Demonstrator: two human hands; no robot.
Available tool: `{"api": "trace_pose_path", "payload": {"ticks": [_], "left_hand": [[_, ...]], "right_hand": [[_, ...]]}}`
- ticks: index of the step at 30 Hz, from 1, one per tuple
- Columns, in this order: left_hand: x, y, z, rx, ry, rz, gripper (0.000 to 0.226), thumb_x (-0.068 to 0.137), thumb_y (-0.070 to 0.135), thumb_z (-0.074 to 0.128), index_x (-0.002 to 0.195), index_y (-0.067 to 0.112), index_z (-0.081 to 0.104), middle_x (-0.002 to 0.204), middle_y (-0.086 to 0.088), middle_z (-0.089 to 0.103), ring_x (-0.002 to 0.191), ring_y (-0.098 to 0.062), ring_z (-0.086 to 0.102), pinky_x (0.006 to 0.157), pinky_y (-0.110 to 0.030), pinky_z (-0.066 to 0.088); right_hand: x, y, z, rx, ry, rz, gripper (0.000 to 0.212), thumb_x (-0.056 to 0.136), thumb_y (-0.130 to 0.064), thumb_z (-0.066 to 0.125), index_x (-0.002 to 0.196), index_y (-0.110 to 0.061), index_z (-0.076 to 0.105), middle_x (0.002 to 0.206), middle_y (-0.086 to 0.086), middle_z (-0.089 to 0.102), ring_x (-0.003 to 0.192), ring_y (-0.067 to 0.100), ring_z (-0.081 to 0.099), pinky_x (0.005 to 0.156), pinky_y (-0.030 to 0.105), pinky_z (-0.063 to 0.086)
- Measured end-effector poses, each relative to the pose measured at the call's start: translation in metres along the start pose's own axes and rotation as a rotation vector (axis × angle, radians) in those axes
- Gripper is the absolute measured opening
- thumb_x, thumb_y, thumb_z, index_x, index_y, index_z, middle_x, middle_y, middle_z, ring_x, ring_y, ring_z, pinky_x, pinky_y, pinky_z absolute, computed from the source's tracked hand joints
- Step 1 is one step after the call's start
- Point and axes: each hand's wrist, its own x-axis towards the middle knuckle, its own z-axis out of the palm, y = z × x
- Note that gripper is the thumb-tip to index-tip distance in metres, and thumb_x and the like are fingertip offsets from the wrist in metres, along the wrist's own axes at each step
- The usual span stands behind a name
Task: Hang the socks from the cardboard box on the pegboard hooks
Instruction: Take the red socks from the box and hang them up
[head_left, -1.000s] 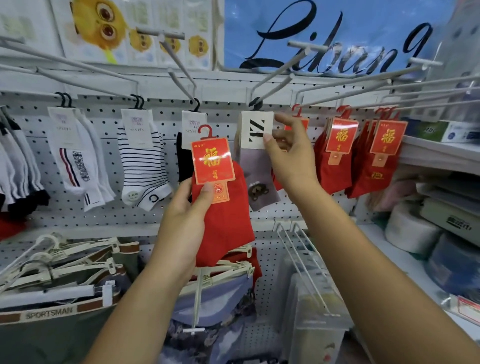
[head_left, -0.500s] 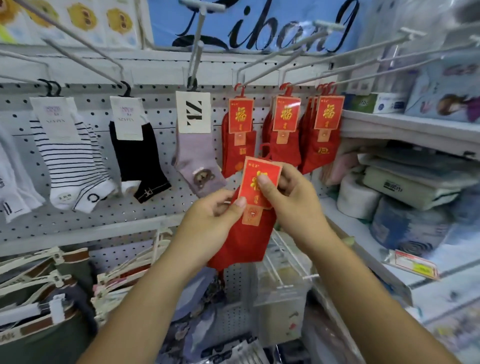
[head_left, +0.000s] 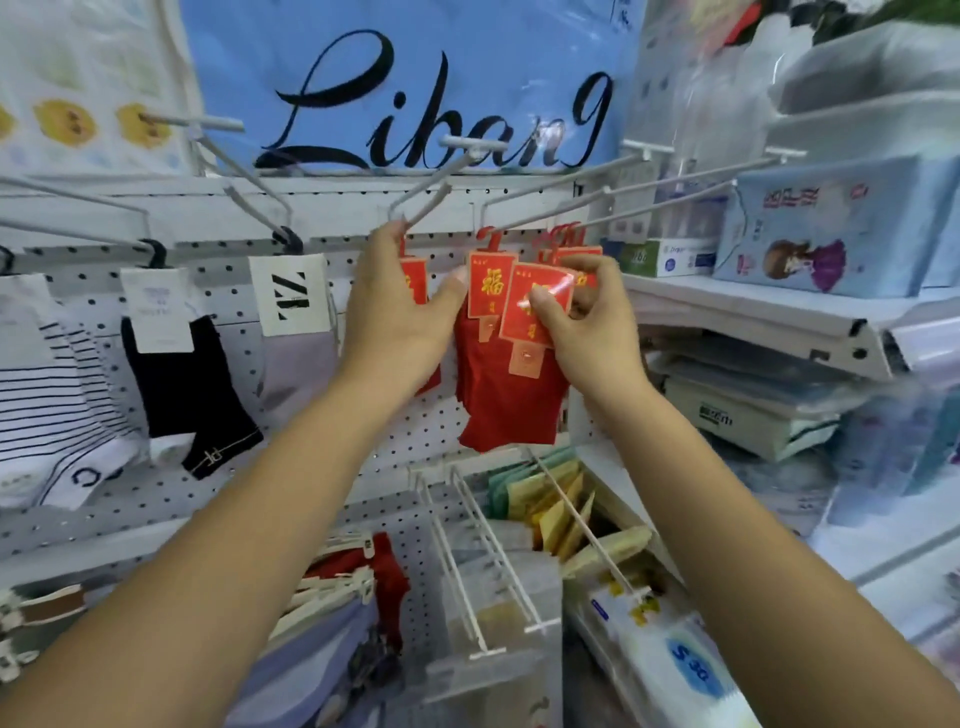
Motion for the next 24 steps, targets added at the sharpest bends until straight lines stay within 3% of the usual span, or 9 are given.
{"api": "trace_pose_path", "payload": {"ticks": [4,8,13,16,20,24], "left_hand": [[0.018,0.002,0.007,0.047,0.031,0.062,0.050,0.096,0.040,0.066,0.139,0.026,0.045,0.142,0.005,0.052,0.131,-0.012,0.047,0.096,-0.021,0.035],[0.021,-0.006,0.004,0.093,0.033,0.125,0.044,0.096,0.036,0.066,0.136,0.026,0.052,0.138,0.007,0.056,0.129,-0.011,0.050,0.106,-0.029,0.040],[0.019,-0.010,-0.002,0.112,-0.005,0.143,0.046,0.097,0.037,0.065,0.140,0.030,0.049,0.143,0.010,0.054,0.128,-0.003,0.043,0.104,-0.028,0.035],[0.018,-0.009,-0.003,0.148,-0.014,0.144,0.048,0.097,0.038,0.065,0.141,0.031,0.047,0.145,0.010,0.052,0.124,0.000,0.038,0.101,-0.026,0.032],[0.018,-0.009,-0.003,0.169,-0.016,0.141,0.050,0.098,0.034,0.064,0.143,0.028,0.046,0.148,0.007,0.051,0.125,-0.002,0.037,0.103,-0.028,0.032],[0.016,-0.007,-0.007,0.211,-0.054,0.133,0.060,0.097,0.033,0.065,0.151,0.029,0.039,0.152,0.005,0.048,0.139,-0.009,0.040,0.106,-0.026,0.029]], "right_hand": [[0.035,0.000,0.007,-0.067,-0.041,-0.070,0.032,0.094,-0.022,0.069,0.118,-0.032,0.049,0.107,-0.009,0.065,0.095,0.012,0.070,0.081,0.042,0.062],[0.055,0.010,0.012,-0.041,-0.125,-0.213,0.037,0.094,-0.014,0.067,0.129,-0.019,0.056,0.103,-0.016,0.063,0.088,-0.007,0.067,0.071,0.016,0.057],[0.069,0.028,0.017,-0.182,-0.210,-0.240,0.045,0.094,-0.021,0.068,0.138,-0.024,0.056,0.130,0.000,0.061,0.120,0.018,0.060,0.099,0.045,0.053],[0.074,0.035,0.018,-0.317,-0.200,-0.301,0.049,0.095,-0.027,0.067,0.141,-0.022,0.055,0.135,0.001,0.060,0.124,0.017,0.055,0.106,0.042,0.047],[0.084,0.037,0.019,-0.438,-0.208,-0.316,0.051,0.095,-0.032,0.067,0.144,-0.024,0.053,0.123,0.002,0.059,0.112,0.018,0.057,0.102,0.034,0.047],[0.082,0.041,0.020,-0.470,-0.225,-0.321,0.055,0.095,-0.034,0.066,0.147,-0.025,0.049,0.122,0.003,0.056,0.104,0.019,0.057,0.096,0.029,0.046]]}}
